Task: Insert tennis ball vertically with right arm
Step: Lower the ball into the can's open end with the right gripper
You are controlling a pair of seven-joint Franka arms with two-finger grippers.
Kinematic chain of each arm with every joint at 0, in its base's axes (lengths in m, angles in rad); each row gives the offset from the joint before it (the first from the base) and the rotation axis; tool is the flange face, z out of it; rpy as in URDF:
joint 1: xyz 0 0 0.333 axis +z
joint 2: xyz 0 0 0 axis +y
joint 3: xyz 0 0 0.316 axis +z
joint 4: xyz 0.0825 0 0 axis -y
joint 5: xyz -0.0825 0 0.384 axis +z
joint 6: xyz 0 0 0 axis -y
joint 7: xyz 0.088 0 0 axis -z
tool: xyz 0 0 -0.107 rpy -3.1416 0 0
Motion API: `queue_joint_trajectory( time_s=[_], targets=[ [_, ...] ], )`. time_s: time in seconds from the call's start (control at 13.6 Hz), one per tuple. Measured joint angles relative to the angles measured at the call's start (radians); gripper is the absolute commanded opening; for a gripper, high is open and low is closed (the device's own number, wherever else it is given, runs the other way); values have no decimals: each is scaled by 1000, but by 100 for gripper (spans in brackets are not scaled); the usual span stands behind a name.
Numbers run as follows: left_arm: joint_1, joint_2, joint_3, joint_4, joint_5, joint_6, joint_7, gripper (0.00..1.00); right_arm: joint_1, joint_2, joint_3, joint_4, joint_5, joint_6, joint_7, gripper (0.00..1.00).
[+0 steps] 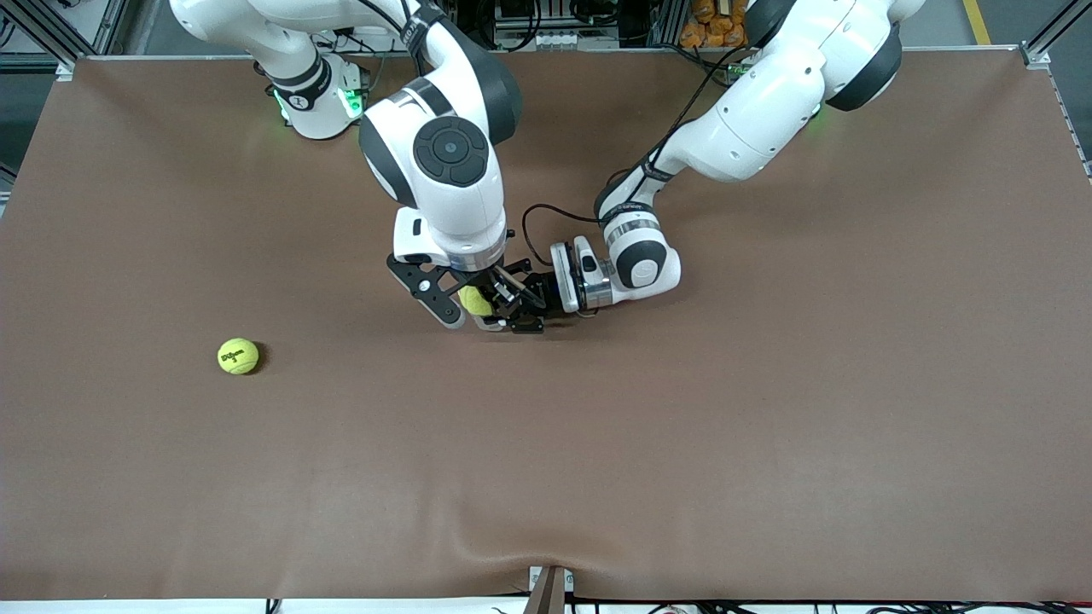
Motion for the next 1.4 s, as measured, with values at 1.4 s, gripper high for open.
queue_joint_trajectory(
  time_s=[1.4],
  targets=[
    [-24, -11, -1, 0, 0, 47, 2, 62, 12, 39, 0, -9, 0, -125, 2, 13]
  ],
)
